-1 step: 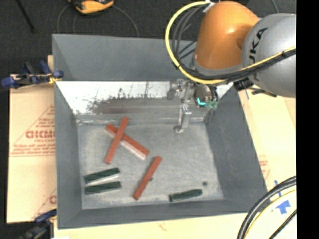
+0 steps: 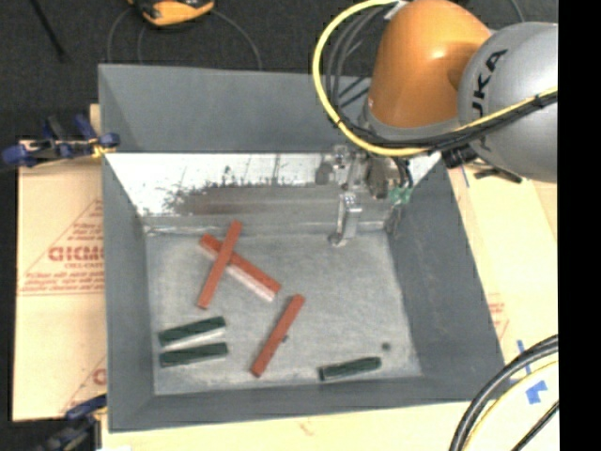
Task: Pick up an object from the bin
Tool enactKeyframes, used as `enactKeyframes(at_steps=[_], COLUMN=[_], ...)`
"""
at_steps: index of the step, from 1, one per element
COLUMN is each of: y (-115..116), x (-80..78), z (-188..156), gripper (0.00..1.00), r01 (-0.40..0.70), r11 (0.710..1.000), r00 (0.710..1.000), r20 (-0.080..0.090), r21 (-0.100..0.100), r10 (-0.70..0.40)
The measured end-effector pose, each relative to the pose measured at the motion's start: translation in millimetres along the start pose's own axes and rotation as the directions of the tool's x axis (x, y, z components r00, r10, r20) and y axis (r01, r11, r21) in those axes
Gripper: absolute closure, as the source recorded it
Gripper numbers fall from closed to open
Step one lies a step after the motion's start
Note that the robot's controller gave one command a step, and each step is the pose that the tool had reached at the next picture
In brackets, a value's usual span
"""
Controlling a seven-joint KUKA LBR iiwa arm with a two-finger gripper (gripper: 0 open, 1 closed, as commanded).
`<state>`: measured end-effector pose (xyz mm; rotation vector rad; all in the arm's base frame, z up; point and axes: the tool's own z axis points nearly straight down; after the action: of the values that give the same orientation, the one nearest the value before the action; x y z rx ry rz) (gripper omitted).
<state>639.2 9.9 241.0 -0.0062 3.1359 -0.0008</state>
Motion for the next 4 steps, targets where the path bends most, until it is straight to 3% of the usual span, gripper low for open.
enactKeyframes(at_steps=[1,2,3,4], y=[38.1,71.4,83.8,74.8], x=[-2.4,1.8,-2.7,16.8], z=[69.0,91.1,85.8,150.2], gripper=[0.0,0.0,0.0,0.0], r01=[-0.011,-0.267,-0.383,-0.408], r11=[1.0,0.964,0.924,0.913], r00=[1.0,0.964,0.924,0.913], r20=[0.004,-0.004,0.001,0.003], r21=[-0.002,0.0,0.0,0.0], r10=[0.011,0.267,0.383,0.408])
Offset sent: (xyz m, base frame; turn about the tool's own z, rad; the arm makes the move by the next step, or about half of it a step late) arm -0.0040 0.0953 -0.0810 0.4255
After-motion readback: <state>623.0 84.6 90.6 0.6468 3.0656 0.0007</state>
